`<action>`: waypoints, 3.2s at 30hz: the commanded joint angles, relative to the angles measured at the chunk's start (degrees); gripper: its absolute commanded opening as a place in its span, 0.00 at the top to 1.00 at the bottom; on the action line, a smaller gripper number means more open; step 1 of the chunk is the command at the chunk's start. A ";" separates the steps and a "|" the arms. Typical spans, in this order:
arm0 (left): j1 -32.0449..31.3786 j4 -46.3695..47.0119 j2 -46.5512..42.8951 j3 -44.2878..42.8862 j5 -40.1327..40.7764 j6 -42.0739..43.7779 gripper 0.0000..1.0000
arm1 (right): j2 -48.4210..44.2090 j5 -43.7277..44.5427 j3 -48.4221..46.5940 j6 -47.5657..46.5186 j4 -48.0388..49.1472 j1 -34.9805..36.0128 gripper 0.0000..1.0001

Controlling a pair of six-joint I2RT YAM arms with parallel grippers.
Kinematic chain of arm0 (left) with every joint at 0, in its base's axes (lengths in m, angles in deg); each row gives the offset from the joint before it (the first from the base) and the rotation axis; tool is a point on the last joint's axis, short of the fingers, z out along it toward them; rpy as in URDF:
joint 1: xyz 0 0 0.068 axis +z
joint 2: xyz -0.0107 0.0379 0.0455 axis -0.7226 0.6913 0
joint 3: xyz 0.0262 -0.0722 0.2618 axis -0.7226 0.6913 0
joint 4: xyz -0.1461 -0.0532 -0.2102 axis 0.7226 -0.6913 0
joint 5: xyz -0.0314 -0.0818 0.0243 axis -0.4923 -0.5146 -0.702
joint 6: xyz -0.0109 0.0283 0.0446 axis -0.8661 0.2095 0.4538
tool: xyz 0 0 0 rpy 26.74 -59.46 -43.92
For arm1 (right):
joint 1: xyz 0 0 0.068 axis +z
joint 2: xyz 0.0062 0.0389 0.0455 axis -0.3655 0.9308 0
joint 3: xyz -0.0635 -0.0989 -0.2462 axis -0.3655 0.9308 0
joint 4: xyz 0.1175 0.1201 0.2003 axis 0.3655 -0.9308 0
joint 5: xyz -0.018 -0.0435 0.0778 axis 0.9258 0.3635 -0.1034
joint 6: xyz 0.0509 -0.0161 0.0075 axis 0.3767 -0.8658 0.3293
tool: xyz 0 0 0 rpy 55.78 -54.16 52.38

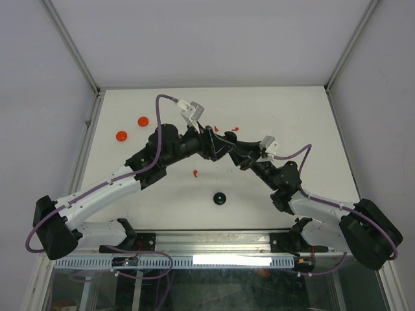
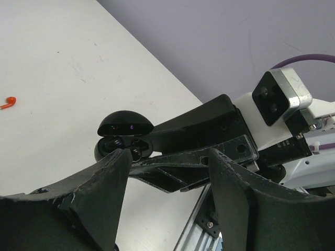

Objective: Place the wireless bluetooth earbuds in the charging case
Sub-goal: Place the earbud in the charging case, then close the charging case.

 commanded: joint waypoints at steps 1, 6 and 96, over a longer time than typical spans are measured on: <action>0.69 0.39 0.04 -2.83 -0.60 -0.80 0.37 | -1.32 -0.52 -2.44 -0.09 1.96 0.21 1.00; 0.66 0.01 0.39 -3.46 -2.78 -0.64 0.38 | -1.21 -0.61 -2.47 -0.09 1.92 0.21 1.00; 12.21 -8.70 1.05 -5.57 -18.48 1.81 0.28 | -0.75 -12.61 -5.73 2.60 -4.28 0.20 1.00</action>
